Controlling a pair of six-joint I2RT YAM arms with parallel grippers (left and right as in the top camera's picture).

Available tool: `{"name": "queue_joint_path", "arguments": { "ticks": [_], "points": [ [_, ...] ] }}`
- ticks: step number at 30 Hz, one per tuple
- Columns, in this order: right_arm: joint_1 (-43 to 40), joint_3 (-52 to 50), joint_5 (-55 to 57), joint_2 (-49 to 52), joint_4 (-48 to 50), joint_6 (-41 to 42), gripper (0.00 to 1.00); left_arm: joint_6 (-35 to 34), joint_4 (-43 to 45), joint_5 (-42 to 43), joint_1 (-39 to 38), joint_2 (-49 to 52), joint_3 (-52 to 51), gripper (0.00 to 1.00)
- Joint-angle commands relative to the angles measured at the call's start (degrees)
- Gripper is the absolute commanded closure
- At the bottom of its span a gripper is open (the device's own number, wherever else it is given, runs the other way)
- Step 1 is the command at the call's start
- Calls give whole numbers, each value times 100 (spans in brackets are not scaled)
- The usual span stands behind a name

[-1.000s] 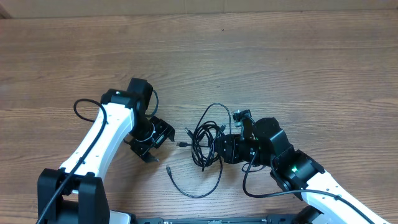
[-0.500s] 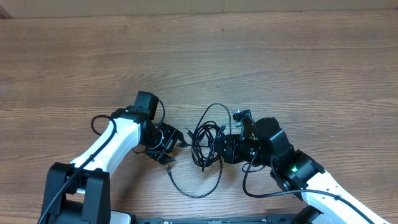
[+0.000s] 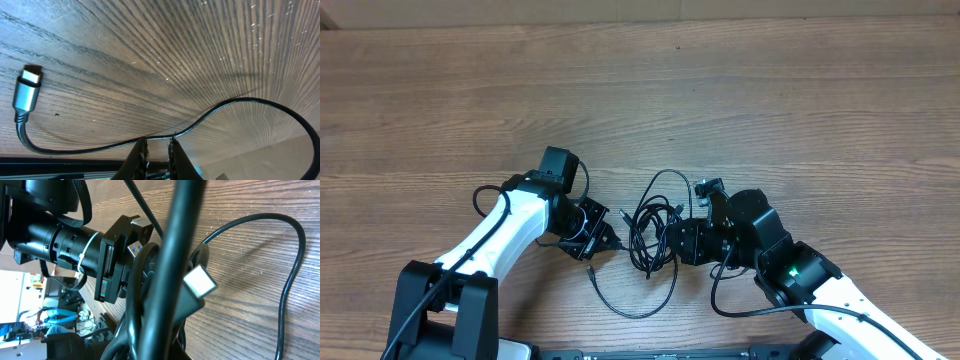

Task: Untangle cables

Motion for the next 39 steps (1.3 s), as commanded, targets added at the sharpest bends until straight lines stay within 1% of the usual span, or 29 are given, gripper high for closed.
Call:
{"name": "queue_joint_path", "arguments": {
  "ticks": [1,8,13,17,22,27,30,35,39],
  "points": [
    [-22,24,-22,-26,50,-39,96,39,-37,173,103,-33,-57,96],
    [-22,24,385,-26,-39,-42,96,295,-37,708,111,-35,-28,96],
    [-20,24,632,-9,-68,-66,96,345,7,614,111,-46,0,96],
    [-20,24,914,-4,-149,-66,96,400,61,184,109,-173,151,96],
    [-17,24,1287,39,-188,-66,95,472,129,-369,103,-564,417,95],
    [-17,24,1425,256,-142,-61,95,490,378,-916,-210,-1038,529,95],
    [-17,24,1338,321,-66,-61,96,105,509,-1381,-625,-1110,529,95],
    [-17,26,791,275,291,-42,96,-892,621,-2221,-1377,-1093,527,96],
    [-17,26,697,271,271,529,96,-1445,844,-2811,-1827,-1093,527,96]
  ]
}}
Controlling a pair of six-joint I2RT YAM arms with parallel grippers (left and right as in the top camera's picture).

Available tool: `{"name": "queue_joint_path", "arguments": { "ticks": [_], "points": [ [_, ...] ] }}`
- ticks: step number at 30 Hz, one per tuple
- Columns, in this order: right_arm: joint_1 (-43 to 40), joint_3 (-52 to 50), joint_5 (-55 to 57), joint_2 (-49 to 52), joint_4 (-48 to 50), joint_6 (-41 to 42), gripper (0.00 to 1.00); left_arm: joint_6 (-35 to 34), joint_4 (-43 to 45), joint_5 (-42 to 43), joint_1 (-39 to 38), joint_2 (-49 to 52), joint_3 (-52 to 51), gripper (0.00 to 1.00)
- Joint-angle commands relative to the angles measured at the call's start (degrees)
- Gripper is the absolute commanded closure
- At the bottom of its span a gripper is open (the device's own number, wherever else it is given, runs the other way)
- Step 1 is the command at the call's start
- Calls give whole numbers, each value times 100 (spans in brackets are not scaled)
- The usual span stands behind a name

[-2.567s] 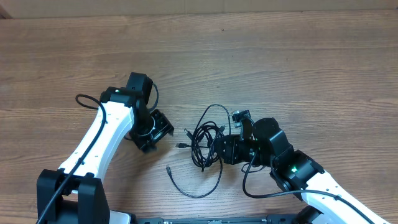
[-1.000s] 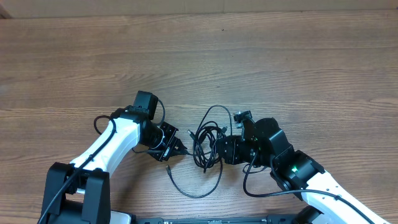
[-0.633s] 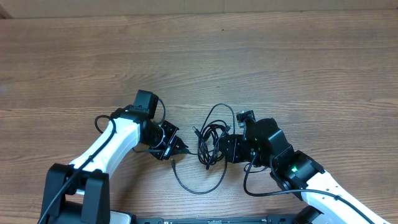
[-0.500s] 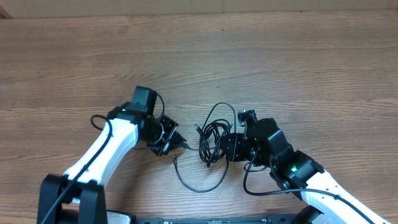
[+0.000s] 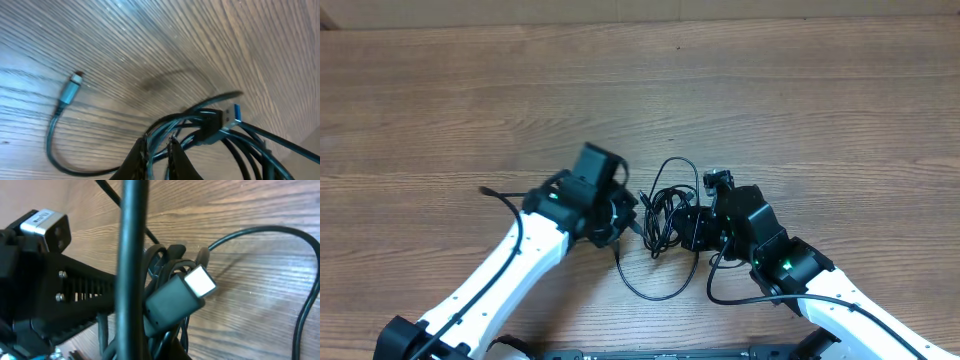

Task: Untangle cables

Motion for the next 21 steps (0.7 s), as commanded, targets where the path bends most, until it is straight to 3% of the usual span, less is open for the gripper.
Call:
{"name": "queue_joint_path", "arguments": {
  "ticks": [1,6,21],
  "points": [
    [31,31,-400,-59,44,476,96,-898,153,-831,-378,-42,105,96],
    [31,31,-699,-59,118,966,96,-1381,184,-1397,-763,-39,105,94],
    [26,31,-389,-59,-55,1108,95,-1405,11,-2879,-911,59,94,90]
  ]
}}
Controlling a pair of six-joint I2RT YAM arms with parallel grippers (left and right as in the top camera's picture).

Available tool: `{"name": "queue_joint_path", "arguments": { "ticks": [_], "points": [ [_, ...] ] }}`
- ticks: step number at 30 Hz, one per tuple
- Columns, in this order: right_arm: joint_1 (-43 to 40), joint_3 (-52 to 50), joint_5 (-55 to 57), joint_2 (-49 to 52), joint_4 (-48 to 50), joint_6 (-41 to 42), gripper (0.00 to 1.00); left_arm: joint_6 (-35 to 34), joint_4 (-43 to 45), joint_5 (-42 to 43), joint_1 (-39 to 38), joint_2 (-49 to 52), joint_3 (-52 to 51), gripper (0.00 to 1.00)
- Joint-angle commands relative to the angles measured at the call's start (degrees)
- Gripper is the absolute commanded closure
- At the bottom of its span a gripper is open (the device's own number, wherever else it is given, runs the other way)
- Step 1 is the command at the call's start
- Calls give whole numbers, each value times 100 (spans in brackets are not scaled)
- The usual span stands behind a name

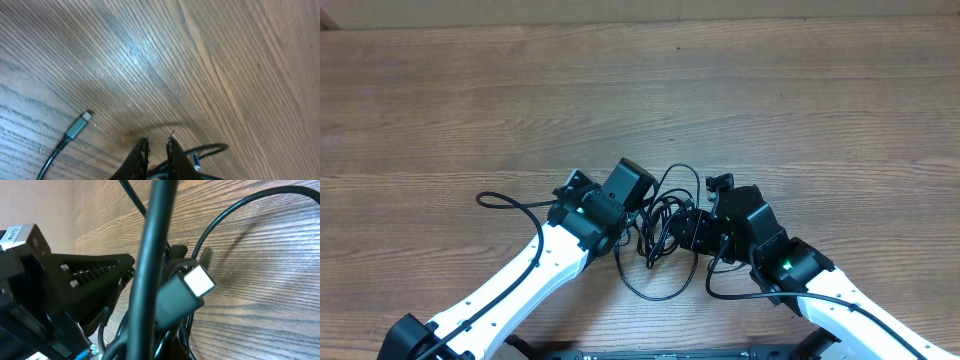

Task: Untangle cables

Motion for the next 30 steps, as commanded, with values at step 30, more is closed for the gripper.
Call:
{"name": "queue_joint_path", "arguments": {
  "ticks": [30],
  "points": [
    [26,31,-573,-57,223,553,89,-57,2,-31,-50,446,94,82]
  ]
}}
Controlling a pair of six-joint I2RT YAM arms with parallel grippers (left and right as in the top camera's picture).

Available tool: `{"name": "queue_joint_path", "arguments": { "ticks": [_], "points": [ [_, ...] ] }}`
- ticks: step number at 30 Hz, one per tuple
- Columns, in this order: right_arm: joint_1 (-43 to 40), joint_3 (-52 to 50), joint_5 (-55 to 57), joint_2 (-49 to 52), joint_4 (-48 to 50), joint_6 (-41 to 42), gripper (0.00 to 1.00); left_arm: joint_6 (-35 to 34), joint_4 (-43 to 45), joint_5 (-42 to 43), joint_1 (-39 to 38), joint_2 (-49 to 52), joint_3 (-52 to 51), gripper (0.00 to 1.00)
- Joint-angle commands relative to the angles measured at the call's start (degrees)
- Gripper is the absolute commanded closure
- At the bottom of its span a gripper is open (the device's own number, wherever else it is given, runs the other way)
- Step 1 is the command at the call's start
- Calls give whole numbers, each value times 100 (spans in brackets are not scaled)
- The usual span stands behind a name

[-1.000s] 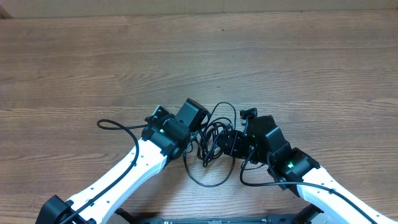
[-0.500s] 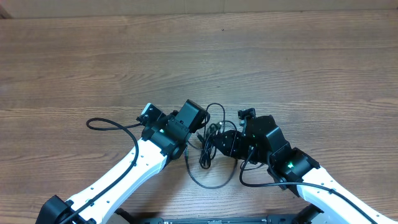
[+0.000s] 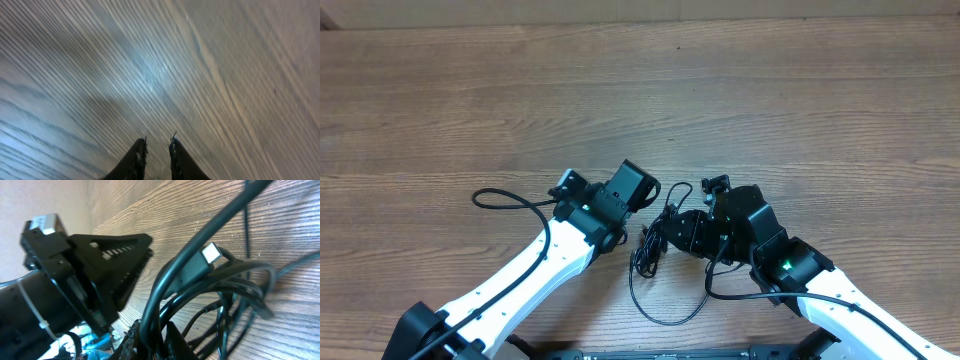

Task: Untangle cables

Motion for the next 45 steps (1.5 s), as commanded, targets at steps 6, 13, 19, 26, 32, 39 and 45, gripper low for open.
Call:
{"name": "queue_joint_path", "arguments": {
  "ticks": [6,13,19,26,32,39,45],
  "points": [
    [22,28,509,-52,-61,76,89,-7,55,713,-20,361,96,50],
    [33,28,1377,81,-98,-352,81,1353,59,1228,468,83,98,18],
    [33,39,1408,839,116,-640,80,2422,37,2297,1200,-273,98,14],
    [20,286,1690,1078,-11,-1095,68,2712,-599,2529,1523,-319,96,11],
    [20,739,2533,911,-1244,-1097,53,3392,-1016,3047,1523,-321,96,11],
    [20,1340,3294,533,-2726,-1095,25,4210,-1016,3309,1491,-564,131,10],
    [-9,1445,3375,-74,-3206,-1064,13,4511,-1036,3060,1110,-1180,131,9]
  ]
}}
